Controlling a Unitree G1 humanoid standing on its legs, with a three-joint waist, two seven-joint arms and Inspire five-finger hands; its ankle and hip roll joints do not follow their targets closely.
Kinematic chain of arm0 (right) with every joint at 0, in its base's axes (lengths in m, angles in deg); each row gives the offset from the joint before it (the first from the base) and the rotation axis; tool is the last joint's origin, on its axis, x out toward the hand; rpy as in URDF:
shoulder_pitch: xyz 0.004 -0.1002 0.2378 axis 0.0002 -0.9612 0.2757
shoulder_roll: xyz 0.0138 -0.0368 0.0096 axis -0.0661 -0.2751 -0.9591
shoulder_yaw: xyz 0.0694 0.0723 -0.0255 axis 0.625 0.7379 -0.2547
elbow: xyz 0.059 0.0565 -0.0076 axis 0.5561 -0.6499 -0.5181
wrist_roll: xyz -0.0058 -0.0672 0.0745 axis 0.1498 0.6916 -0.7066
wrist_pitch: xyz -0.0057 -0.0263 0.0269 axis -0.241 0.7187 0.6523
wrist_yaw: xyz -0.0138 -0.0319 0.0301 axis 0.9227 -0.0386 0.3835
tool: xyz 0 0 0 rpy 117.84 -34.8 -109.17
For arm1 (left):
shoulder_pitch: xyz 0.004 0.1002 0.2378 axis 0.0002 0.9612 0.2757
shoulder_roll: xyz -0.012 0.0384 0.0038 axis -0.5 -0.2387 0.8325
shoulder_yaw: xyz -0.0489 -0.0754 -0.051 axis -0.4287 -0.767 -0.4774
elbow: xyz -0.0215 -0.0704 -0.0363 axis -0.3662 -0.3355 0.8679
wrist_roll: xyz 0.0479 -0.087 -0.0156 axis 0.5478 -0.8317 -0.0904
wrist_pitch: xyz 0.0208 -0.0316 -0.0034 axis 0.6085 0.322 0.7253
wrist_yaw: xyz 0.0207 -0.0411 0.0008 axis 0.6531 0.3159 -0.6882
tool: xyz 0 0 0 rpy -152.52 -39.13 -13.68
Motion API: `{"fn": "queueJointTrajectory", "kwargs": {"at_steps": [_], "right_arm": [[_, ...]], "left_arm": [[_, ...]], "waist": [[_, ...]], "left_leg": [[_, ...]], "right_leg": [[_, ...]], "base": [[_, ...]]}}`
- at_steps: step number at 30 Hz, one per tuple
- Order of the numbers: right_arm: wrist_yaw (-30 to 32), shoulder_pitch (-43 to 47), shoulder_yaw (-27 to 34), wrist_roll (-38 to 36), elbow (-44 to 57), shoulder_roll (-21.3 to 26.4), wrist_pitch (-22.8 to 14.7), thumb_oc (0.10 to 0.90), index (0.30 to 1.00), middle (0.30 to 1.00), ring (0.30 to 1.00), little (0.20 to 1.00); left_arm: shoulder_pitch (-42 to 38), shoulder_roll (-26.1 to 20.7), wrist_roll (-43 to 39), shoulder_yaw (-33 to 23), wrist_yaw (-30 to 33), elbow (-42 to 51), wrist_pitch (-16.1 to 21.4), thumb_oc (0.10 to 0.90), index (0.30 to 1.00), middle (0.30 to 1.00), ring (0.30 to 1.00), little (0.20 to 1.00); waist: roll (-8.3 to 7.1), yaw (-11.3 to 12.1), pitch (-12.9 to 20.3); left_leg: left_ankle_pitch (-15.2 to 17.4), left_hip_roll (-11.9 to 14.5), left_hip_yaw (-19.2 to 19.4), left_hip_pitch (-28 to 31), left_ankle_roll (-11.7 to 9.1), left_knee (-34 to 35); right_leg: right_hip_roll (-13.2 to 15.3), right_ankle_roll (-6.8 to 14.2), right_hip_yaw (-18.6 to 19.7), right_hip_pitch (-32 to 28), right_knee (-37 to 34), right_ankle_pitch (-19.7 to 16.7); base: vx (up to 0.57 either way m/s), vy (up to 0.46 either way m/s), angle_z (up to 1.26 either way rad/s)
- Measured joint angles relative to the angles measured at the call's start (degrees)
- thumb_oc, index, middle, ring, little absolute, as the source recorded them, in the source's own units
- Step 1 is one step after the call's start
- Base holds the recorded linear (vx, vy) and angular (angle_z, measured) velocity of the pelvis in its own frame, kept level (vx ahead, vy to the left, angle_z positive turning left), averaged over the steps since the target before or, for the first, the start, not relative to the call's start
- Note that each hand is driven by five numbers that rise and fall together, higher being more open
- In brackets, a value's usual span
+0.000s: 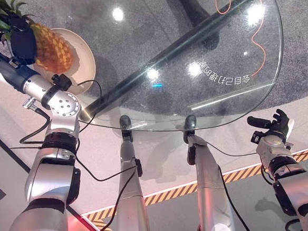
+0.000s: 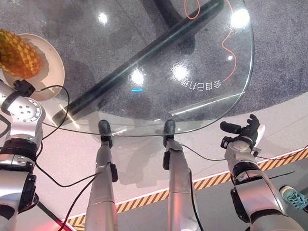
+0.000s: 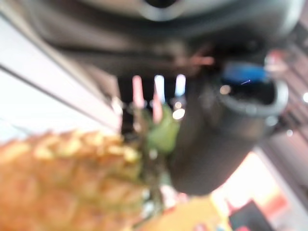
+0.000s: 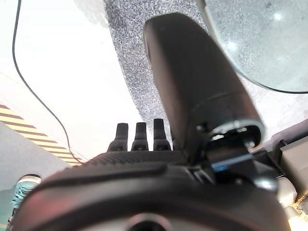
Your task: Pick up the fruit to the plate
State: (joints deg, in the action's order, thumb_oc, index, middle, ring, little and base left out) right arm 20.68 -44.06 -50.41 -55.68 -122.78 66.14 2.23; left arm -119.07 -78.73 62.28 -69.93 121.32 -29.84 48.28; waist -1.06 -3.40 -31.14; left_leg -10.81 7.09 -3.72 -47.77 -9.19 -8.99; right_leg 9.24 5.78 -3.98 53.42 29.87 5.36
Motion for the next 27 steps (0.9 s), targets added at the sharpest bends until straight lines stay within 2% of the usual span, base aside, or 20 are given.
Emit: {"fn": "queueJointTrajectory", "kwargs": {"at_steps": [7, 15, 19, 20, 21, 24, 25, 26, 27], "right_arm": [[0.00, 0.18, -0.96, 0.20, 0.11, -0.03, -0.43, 0.800, 0.900, 0.900, 0.900, 0.900], [0.00, 0.53, -1.02, 0.19, 0.34, -0.86, -1.04, 0.800, 0.900, 0.900, 0.900, 0.900], [0.01, 0.52, -1.02, 0.18, 0.30, -1.70, -1.06, 0.800, 0.900, 0.900, 0.900, 0.900], [0.01, 0.52, -1.08, 0.18, 0.30, -1.82, -1.06, 0.800, 0.900, 0.900, 0.900, 0.900], [0.01, 0.52, -1.10, 0.17, 0.30, -1.85, -1.06, 0.800, 0.900, 0.900, 0.900, 0.900], [0.01, 0.52, -1.10, 0.17, 0.30, -1.85, -1.20, 0.800, 0.900, 0.900, 0.900, 0.900], [0.01, 0.52, -1.10, 0.17, 0.30, -1.85, -1.22, 0.800, 0.900, 0.900, 0.900, 0.900], [0.01, 0.52, -1.10, 0.17, 0.30, -1.85, -1.22, 0.800, 0.900, 0.900, 0.900, 0.900], [0.01, 0.52, -1.11, 0.18, 0.32, -1.86, -1.22, 0.800, 0.900, 0.900, 0.900, 0.900]], "left_arm": [[-2.23, -0.54, 0.03, -0.05, 2.10, 0.00, 0.00, 0.100, 0.300, 0.300, 0.300, 0.200], [-2.61, -0.98, 0.03, -0.05, 2.13, -1.21, 0.04, 0.100, 0.300, 0.300, 0.300, 0.200], [-2.77, -1.23, 0.00, -0.11, 2.09, -2.22, 0.04, 0.100, 0.300, 0.300, 0.300, 0.200], [-2.80, -1.28, 0.00, -0.11, 2.08, -2.22, 0.05, 0.166, 0.356, 0.356, 0.356, 0.266], [-2.84, -1.35, 0.00, -0.11, 2.01, -2.22, 0.05, 0.281, 0.455, 0.455, 0.455, 0.381], [-2.86, -1.67, -0.01, -0.11, 1.94, -2.22, 0.06, 0.298, 0.469, 0.469, 0.469, 0.398], [-2.89, -1.72, -0.01, -0.11, 1.94, -2.22, 0.14, 0.350, 0.514, 0.514, 0.514, 0.450], [-2.91, -1.74, -0.01, -0.11, 1.94, -2.22, 0.18, 0.355, 0.519, 0.519, 0.519, 0.455], [-2.97, -1.77, -0.01, -0.11, 1.90, -2.22, 0.20, 0.394, 0.552, 0.552, 0.552, 0.494]], "waist": [[-1.85, 0.09, -0.02], [-3.05, 0.12, 0.03], [-3.18, 0.10, 0.01], [-3.18, 0.12, 0.01], [-3.19, 0.13, 0.01], [-3.21, 0.12, 0.01], [-3.21, 0.13, 0.01], [-3.21, 0.13, 0.01], [-3.22, 0.17, 0.01]], "left_leg": [[0.00, 0.09, -0.14, -0.95, -0.03, -0.04], [-0.01, 0.25, -0.17, -0.93, -0.05, -0.19], [-0.02, 0.29, -0.21, -0.93, -0.07, -0.24], [-0.03, 0.29, -0.21, -0.93, -0.07, -0.22], [-0.03, 0.29, -0.21, -0.93, -0.07, -0.22], [-0.03, 0.28, -0.21, -0.93, -0.07, -0.24], [-0.03, 0.28, -0.21, -0.92, -0.07, -0.24], [-0.03, 0.28, -0.22, -0.92, -0.07, -0.26], [-0.02, 0.28, -0.22, -0.91, -0.07, -0.30]], "right_leg": [[-0.10, -0.02, -0.22, 0.63, -0.27, -0.02], [-0.21, -0.04, -0.44, 0.46, -0.25, -0.04], [-0.25, -0.07, -0.47, 0.42, -0.25, -0.06], [-0.25, -0.08, -0.47, 0.42, -0.26, -0.07], [-0.25, -0.08, -0.48, 0.41, -0.28, -0.08], [-0.25, -0.08, -0.50, 0.38, -0.31, -0.08], [-0.25, -0.08, -0.51, 0.37, -0.30, -0.08], [-0.24, -0.08, -0.50, 0.37, -0.29, -0.08], [-0.25, -0.09, -0.51, 0.34, -0.26, -0.08]], "base": [[0.00, -0.012, 0.00], [0.00, -0.010, 0.00], [0.00, 0.000, 0.00], [0.00, 0.000, 0.00], [0.00, 0.000, 0.00], [0.00, 0.000, 0.00], [0.00, 0.000, 0.00], [0.00, 0.000, 0.00], [0.00, 0.000, 0.00]]}}
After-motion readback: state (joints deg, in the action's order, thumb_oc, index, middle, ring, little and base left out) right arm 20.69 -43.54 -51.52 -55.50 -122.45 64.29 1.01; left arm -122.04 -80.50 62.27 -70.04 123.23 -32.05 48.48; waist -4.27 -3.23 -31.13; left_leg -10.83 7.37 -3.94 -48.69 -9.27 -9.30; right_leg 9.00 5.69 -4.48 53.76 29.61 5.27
